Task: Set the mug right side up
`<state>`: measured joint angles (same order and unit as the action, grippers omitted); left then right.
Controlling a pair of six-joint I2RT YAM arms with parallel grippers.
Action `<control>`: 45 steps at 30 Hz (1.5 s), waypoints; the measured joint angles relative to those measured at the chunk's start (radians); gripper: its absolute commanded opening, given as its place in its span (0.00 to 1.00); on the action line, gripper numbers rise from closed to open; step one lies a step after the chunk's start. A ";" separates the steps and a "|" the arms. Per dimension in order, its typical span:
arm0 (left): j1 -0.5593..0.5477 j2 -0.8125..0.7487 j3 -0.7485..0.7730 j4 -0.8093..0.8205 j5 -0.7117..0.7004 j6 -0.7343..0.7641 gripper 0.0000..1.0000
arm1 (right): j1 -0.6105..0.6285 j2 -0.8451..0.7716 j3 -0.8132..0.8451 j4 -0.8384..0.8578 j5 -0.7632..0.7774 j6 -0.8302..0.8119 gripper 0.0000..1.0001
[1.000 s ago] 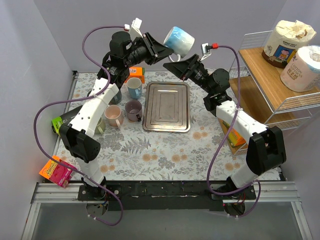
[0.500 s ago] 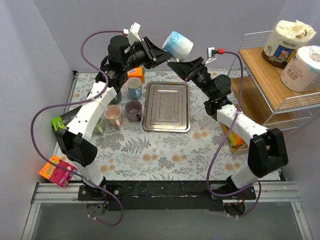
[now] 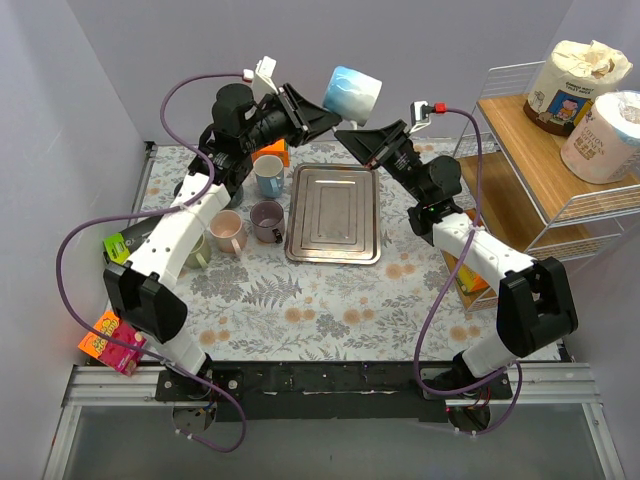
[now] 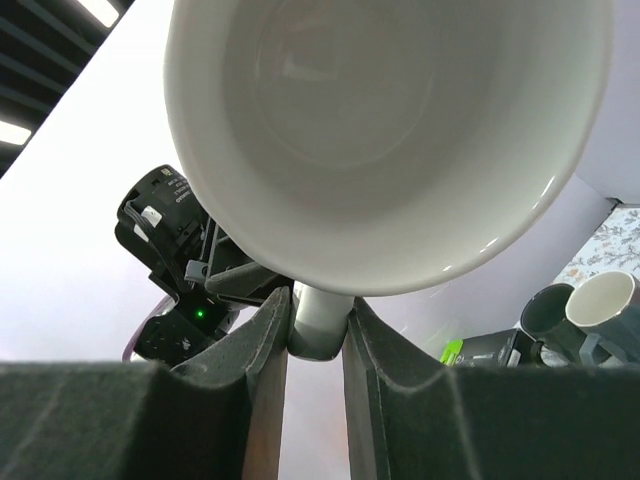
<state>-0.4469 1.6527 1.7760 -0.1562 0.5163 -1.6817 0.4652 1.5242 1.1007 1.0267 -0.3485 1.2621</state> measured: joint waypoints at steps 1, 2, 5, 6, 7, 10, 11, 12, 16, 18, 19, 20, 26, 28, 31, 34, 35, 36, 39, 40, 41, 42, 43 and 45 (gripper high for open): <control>0.000 -0.003 -0.012 0.009 0.000 -0.003 0.00 | 0.000 0.000 0.000 -0.005 -0.002 0.000 0.01; 0.001 -0.008 -0.023 0.014 0.000 -0.006 0.00 | 0.000 0.000 -0.001 -0.008 -0.005 0.000 0.01; 0.002 -0.017 -0.047 0.028 0.000 -0.006 0.01 | 0.000 0.000 -0.003 -0.016 -0.014 -0.001 0.01; 0.003 -0.021 -0.053 0.030 -0.001 -0.006 0.03 | 0.000 0.000 -0.003 -0.024 -0.018 -0.004 0.01; 0.003 -0.024 -0.063 0.033 -0.003 -0.004 0.03 | 0.000 -0.001 -0.003 -0.033 -0.020 -0.007 0.01; 0.007 -0.034 -0.094 0.042 -0.008 -0.005 0.11 | 0.002 -0.004 -0.003 -0.068 -0.027 -0.022 0.01; 0.008 -0.036 -0.105 0.045 -0.009 -0.005 0.14 | 0.002 -0.006 -0.004 -0.084 -0.029 -0.029 0.01; 0.008 -0.039 -0.114 0.046 -0.010 -0.005 0.17 | 0.002 -0.009 -0.005 -0.098 -0.031 -0.034 0.01; 0.009 -0.050 -0.150 0.053 -0.007 0.004 0.40 | 0.002 -0.020 -0.013 -0.134 -0.031 -0.047 0.01; 0.009 -0.063 -0.181 0.054 -0.002 0.008 0.49 | 0.000 -0.028 -0.013 -0.161 -0.019 -0.056 0.01; 0.009 -0.068 -0.191 0.055 -0.003 0.011 0.50 | -0.001 -0.030 -0.015 -0.179 -0.014 -0.061 0.01; 0.010 -0.077 -0.203 0.055 0.000 0.014 0.52 | -0.003 -0.031 -0.019 -0.192 -0.008 -0.064 0.01; 0.010 -0.143 -0.283 0.075 0.000 0.029 0.70 | -0.008 -0.037 -0.043 -0.288 0.014 -0.085 0.01; 0.010 -0.167 -0.316 0.082 -0.005 0.034 0.74 | -0.008 -0.041 -0.048 -0.326 0.013 -0.096 0.01; 0.013 -0.202 -0.363 0.064 -0.030 0.054 0.82 | -0.007 -0.046 -0.048 -0.404 0.010 -0.137 0.01; 0.021 -0.233 -0.379 -0.002 -0.095 0.095 0.88 | 0.005 -0.046 -0.026 -0.537 0.010 -0.226 0.01; 0.025 -0.243 -0.378 -0.027 -0.123 0.110 0.89 | 0.013 -0.046 -0.014 -0.592 0.014 -0.261 0.01; 0.029 -0.254 -0.377 -0.053 -0.159 0.130 0.90 | 0.024 -0.046 0.001 -0.652 0.022 -0.306 0.01; 0.034 -0.282 -0.353 -0.145 -0.278 0.181 0.96 | 0.081 -0.046 0.045 -0.804 0.064 -0.431 0.01; 0.035 -0.287 -0.334 -0.179 -0.327 0.198 0.96 | 0.112 -0.046 0.060 -0.852 0.089 -0.475 0.01; 0.036 -0.291 -0.312 -0.211 -0.378 0.214 0.98 | 0.155 -0.046 0.073 -0.901 0.122 -0.527 0.01; 0.037 -0.293 -0.288 -0.239 -0.423 0.228 0.98 | 0.195 -0.046 0.080 -0.934 0.151 -0.566 0.01; 0.038 -0.294 -0.266 -0.262 -0.465 0.243 0.98 | 0.241 -0.046 0.084 -0.964 0.181 -0.603 0.01; 0.039 -0.296 -0.223 -0.307 -0.540 0.267 0.98 | 0.336 -0.045 0.085 -1.013 0.225 -0.665 0.01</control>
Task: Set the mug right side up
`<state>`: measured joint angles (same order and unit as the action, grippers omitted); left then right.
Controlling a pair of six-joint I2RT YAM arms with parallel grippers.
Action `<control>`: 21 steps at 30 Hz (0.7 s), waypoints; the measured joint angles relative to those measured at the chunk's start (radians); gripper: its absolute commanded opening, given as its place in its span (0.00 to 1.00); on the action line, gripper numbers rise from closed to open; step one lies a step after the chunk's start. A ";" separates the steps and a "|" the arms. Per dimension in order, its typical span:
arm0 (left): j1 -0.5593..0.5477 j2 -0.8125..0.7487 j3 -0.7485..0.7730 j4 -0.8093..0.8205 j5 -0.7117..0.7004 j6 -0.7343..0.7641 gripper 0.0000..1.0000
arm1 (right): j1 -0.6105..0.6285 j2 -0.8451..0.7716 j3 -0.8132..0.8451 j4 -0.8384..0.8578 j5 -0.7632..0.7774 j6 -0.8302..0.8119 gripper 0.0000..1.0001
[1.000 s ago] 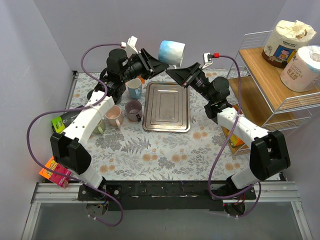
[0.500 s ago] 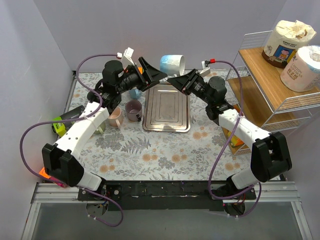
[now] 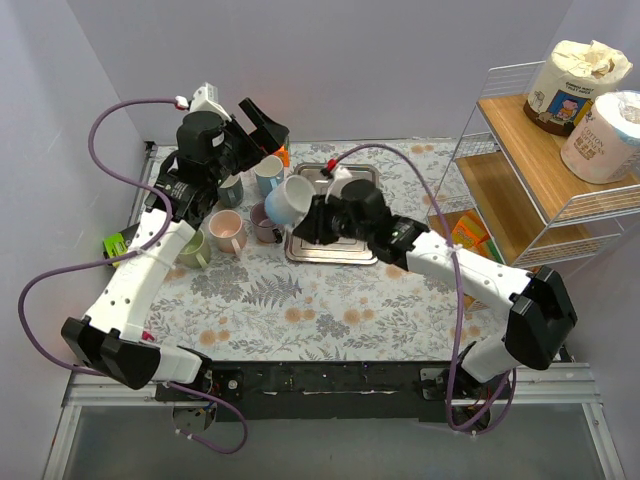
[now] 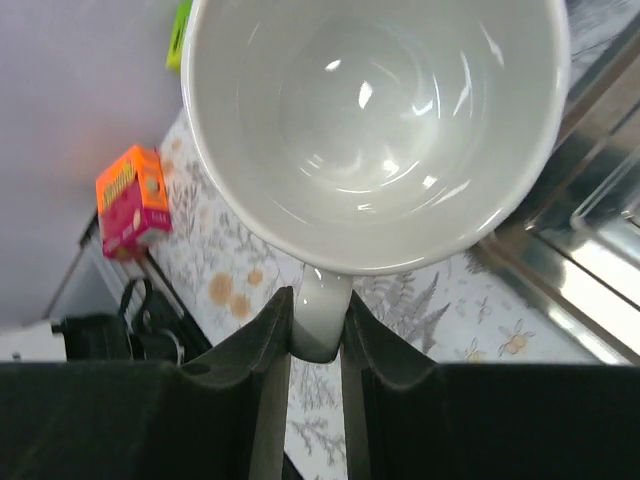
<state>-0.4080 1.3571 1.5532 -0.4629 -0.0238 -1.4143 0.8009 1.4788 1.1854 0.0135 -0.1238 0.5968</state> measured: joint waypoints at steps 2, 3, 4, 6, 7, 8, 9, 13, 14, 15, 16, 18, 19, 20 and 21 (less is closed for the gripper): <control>0.000 -0.002 0.035 -0.032 -0.061 0.024 0.98 | 0.088 0.005 0.000 -0.045 0.031 -0.051 0.01; 0.000 -0.006 0.045 -0.044 -0.087 0.033 0.98 | 0.127 0.009 0.000 -0.061 0.047 -0.072 0.01; 0.000 -0.010 0.051 -0.059 -0.111 0.042 0.98 | 0.159 0.015 0.000 -0.071 0.064 -0.091 0.01; 0.000 -0.022 0.052 -0.081 -0.153 0.054 0.98 | 0.211 0.037 0.004 -0.080 0.098 -0.125 0.01; 0.000 -0.026 0.052 -0.093 -0.168 0.058 0.98 | 0.227 0.050 0.006 -0.080 0.107 -0.132 0.01; 0.000 -0.030 0.052 -0.101 -0.180 0.060 0.98 | 0.246 0.067 0.009 -0.089 0.124 -0.141 0.01; 0.000 -0.033 0.051 -0.108 -0.188 0.062 0.98 | 0.262 0.083 0.009 -0.105 0.137 -0.153 0.01; 0.000 -0.044 0.042 -0.130 -0.204 0.066 0.98 | 0.306 0.143 -0.013 -0.130 0.197 -0.171 0.01; 0.000 -0.045 0.042 -0.137 -0.205 0.066 0.98 | 0.313 0.151 -0.026 -0.121 0.212 -0.179 0.01; 0.000 -0.045 0.042 -0.143 -0.206 0.067 0.98 | 0.317 0.159 -0.039 -0.113 0.224 -0.183 0.01; 0.000 -0.045 0.042 -0.147 -0.206 0.068 0.98 | 0.321 0.165 -0.048 -0.108 0.234 -0.186 0.01; 0.000 -0.046 0.041 -0.155 -0.206 0.072 0.98 | 0.326 0.174 -0.054 -0.084 0.245 -0.187 0.01; 0.000 -0.047 0.041 -0.160 -0.206 0.073 0.98 | 0.330 0.181 -0.054 -0.065 0.254 -0.187 0.01; 0.000 -0.048 0.041 -0.162 -0.207 0.074 0.98 | 0.333 0.187 -0.054 -0.052 0.262 -0.190 0.01; 0.000 -0.049 0.041 -0.164 -0.208 0.076 0.98 | 0.335 0.193 -0.054 -0.039 0.271 -0.190 0.01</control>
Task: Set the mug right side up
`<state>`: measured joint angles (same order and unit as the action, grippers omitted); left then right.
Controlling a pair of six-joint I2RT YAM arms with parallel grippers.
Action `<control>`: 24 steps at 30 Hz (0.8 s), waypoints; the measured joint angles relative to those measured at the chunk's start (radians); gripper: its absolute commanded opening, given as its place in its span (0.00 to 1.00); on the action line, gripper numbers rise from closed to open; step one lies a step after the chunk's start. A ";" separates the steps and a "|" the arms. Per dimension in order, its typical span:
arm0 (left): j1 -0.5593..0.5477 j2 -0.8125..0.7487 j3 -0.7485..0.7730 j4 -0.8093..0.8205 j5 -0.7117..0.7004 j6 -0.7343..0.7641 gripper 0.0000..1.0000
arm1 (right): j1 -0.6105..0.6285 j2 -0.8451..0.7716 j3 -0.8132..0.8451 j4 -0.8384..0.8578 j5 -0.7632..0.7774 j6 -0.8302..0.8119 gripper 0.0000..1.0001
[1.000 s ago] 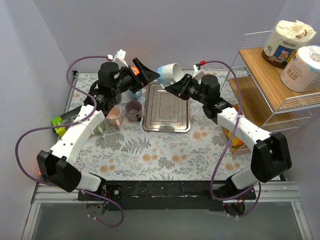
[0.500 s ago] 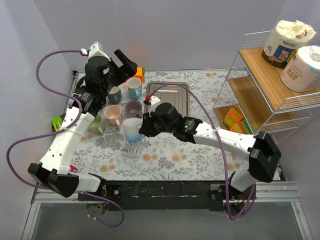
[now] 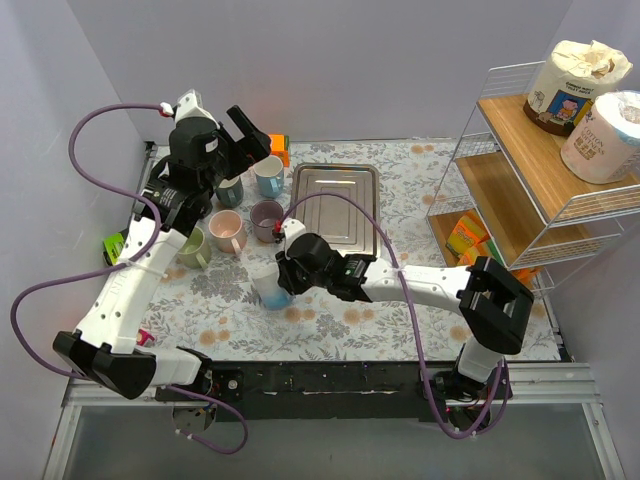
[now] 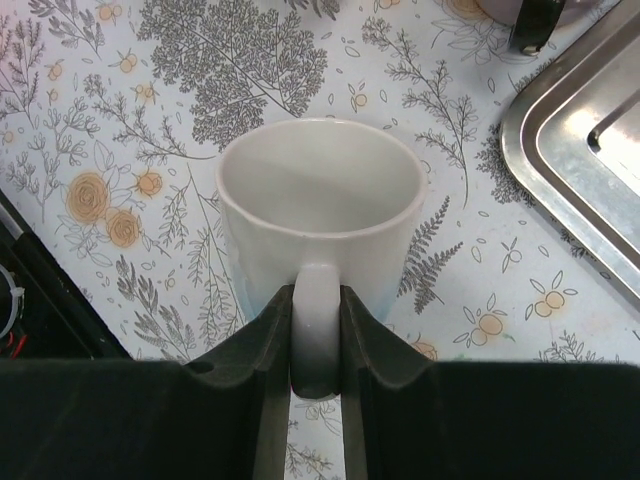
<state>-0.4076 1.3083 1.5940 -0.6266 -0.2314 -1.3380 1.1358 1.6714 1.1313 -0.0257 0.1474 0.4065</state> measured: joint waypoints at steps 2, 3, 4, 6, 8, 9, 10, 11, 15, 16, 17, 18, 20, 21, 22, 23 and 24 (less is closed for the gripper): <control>0.000 -0.004 0.000 -0.002 0.000 0.003 0.98 | 0.006 0.007 0.000 0.021 0.017 -0.011 0.01; 0.000 -0.007 0.000 -0.002 0.000 0.004 0.98 | 0.011 0.011 0.000 0.034 0.031 -0.018 0.01; 0.000 -0.009 0.000 -0.002 -0.001 0.005 0.98 | 0.013 0.014 -0.001 0.047 0.040 -0.026 0.01; 0.000 -0.011 0.000 -0.002 0.000 0.005 0.98 | 0.021 0.018 -0.021 0.109 0.064 -0.053 0.01; 0.000 -0.012 0.000 -0.002 0.000 0.005 0.98 | 0.027 0.018 -0.060 0.192 0.087 -0.087 0.01; 0.000 -0.012 0.000 -0.002 0.000 0.005 0.98 | 0.030 0.020 -0.080 0.235 0.095 -0.104 0.01; 0.000 -0.012 0.000 -0.002 0.000 0.005 0.98 | 0.032 0.024 -0.103 0.280 0.105 -0.124 0.01; 0.000 -0.012 0.000 -0.002 0.000 0.005 0.98 | 0.033 0.028 -0.117 0.314 0.112 -0.134 0.01; 0.000 -0.012 -0.002 -0.002 0.000 0.006 0.98 | 0.043 0.064 -0.168 0.481 0.140 -0.186 0.01; 0.000 -0.012 -0.005 -0.002 0.001 0.006 0.98 | 0.047 0.077 -0.172 0.516 0.146 -0.199 0.01; 0.000 -0.012 -0.009 0.000 0.002 0.007 0.98 | 0.051 0.092 -0.172 0.547 0.154 -0.206 0.01; 0.000 -0.012 -0.014 -0.002 0.002 0.006 0.98 | 0.056 0.108 -0.172 0.577 0.161 -0.214 0.01; 0.000 -0.012 -0.026 -0.002 0.003 0.006 0.98 | 0.070 0.131 -0.172 0.619 0.177 -0.230 0.01; 0.000 -0.012 -0.031 -0.003 0.004 0.006 0.98 | 0.079 0.140 -0.172 0.635 0.191 -0.236 0.01; 0.000 -0.011 -0.035 -0.003 0.004 0.006 0.98 | 0.089 0.148 -0.172 0.647 0.206 -0.244 0.01; 0.000 -0.011 -0.039 -0.003 0.004 0.006 0.98 | 0.101 0.154 -0.172 0.657 0.223 -0.252 0.01; 0.000 -0.012 -0.043 -0.003 0.004 0.006 0.98 | 0.113 0.158 -0.172 0.659 0.243 -0.257 0.01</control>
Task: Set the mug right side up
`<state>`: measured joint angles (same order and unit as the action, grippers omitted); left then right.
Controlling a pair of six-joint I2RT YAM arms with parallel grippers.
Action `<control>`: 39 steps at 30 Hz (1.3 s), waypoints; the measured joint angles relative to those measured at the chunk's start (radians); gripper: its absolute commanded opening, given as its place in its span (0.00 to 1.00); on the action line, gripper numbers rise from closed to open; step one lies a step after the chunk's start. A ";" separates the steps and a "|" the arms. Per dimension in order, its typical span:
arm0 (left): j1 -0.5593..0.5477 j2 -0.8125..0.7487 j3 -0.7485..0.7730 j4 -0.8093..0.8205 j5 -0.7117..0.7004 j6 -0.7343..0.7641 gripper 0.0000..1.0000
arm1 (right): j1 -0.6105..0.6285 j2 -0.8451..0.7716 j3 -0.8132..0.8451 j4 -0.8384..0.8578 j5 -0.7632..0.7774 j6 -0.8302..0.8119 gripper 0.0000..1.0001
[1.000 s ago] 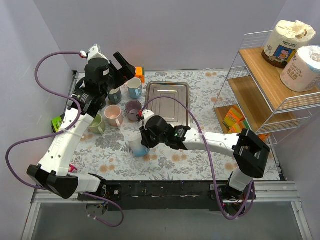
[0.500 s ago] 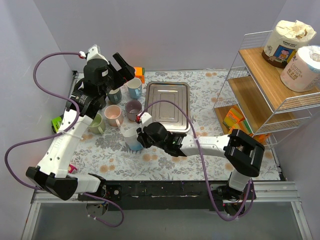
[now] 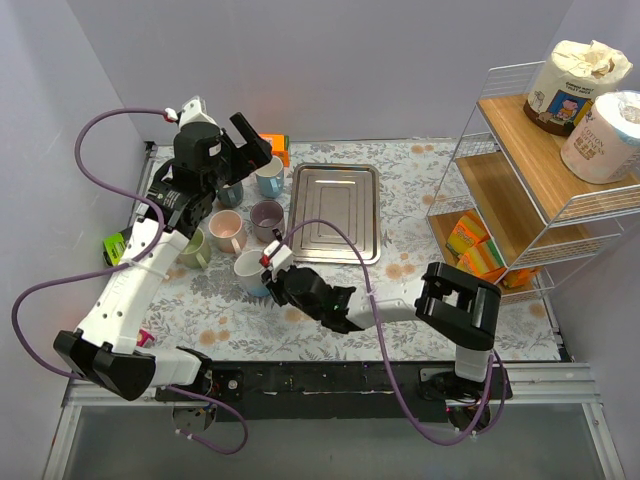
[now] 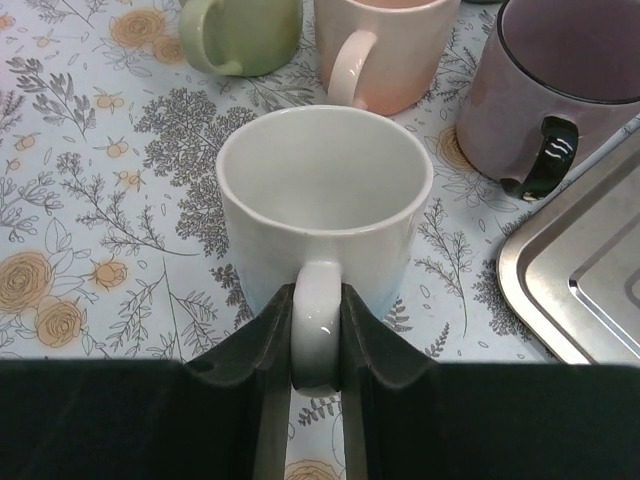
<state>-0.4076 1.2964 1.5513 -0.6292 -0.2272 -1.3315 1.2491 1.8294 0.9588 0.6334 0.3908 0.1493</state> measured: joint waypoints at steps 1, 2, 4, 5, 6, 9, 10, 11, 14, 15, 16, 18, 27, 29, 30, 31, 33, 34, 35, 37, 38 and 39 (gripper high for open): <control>0.000 0.000 -0.002 0.000 0.000 0.000 0.98 | 0.012 0.003 -0.001 0.001 0.022 -0.005 0.04; 0.000 0.000 -0.005 0.001 0.000 0.000 0.98 | 0.023 0.003 -0.006 0.005 0.038 -0.011 0.06; 0.000 0.000 -0.007 0.000 0.000 0.000 0.98 | 0.041 0.003 -0.023 0.014 0.062 -0.021 0.14; 0.000 0.000 -0.008 0.000 0.001 0.000 0.98 | 0.052 0.003 -0.037 0.022 0.076 -0.023 0.16; 0.000 0.000 -0.009 0.000 0.001 0.000 0.98 | 0.057 0.003 -0.047 0.021 0.082 -0.024 0.18; 0.000 0.000 -0.020 0.002 0.003 0.000 0.98 | 0.070 0.008 -0.079 0.014 0.082 -0.021 0.29; 0.000 0.000 -0.026 0.000 0.004 0.000 0.98 | 0.073 0.012 -0.085 0.012 0.083 -0.020 0.31; 0.000 0.000 -0.029 0.000 0.005 0.000 0.98 | 0.076 0.013 -0.086 0.012 0.085 -0.019 0.33; 0.000 0.000 -0.035 0.000 0.008 0.000 0.98 | 0.076 0.018 -0.085 0.002 0.081 -0.014 0.41; 0.000 0.000 -0.035 0.001 0.010 0.000 0.98 | 0.076 0.023 -0.085 -0.003 0.081 -0.011 0.44; 0.000 0.000 -0.036 0.001 0.011 0.000 0.98 | 0.076 0.027 -0.085 -0.011 0.081 -0.008 0.53; 0.000 0.000 -0.038 0.002 0.018 0.000 0.98 | 0.076 0.031 -0.085 -0.034 0.080 -0.006 0.65; 0.000 0.002 -0.039 -0.005 0.037 -0.005 0.98 | 0.081 -0.090 -0.089 -0.177 0.066 -0.023 0.74; 0.000 0.016 -0.026 -0.037 0.034 -0.004 0.98 | 0.082 -0.172 -0.093 -0.233 0.066 -0.025 0.75; 0.000 0.030 -0.013 -0.060 0.033 -0.003 0.98 | 0.081 -0.221 -0.097 -0.261 0.066 -0.025 0.75; 0.000 0.047 0.002 -0.080 0.033 -0.003 0.98 | 0.078 -0.273 -0.101 -0.290 0.063 -0.023 0.74; 0.000 0.081 0.021 -0.115 0.038 -0.002 0.98 | 0.058 -0.382 -0.114 -0.358 0.043 -0.010 0.75; 0.000 0.096 0.021 -0.133 0.049 -0.001 0.98 | 0.039 -0.436 -0.124 -0.388 0.037 0.003 0.75; 0.001 0.109 0.021 -0.154 0.063 0.000 0.98 | 0.013 -0.489 -0.137 -0.417 0.037 0.011 0.75; 0.001 0.124 0.004 -0.175 0.092 0.001 0.98 | -0.042 -0.589 -0.164 -0.485 0.057 0.023 0.75; 0.001 0.124 -0.011 -0.183 0.103 0.001 0.98 | -0.072 -0.629 -0.169 -0.525 0.073 0.024 0.75; 0.001 0.120 -0.028 -0.190 0.114 0.002 0.98 | -0.101 -0.663 -0.169 -0.562 0.093 0.022 0.75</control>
<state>-0.4068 1.4166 1.5230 -0.8192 -0.1131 -1.3300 1.1484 1.1667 0.7898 0.0711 0.4835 0.1711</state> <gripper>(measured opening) 0.981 0.747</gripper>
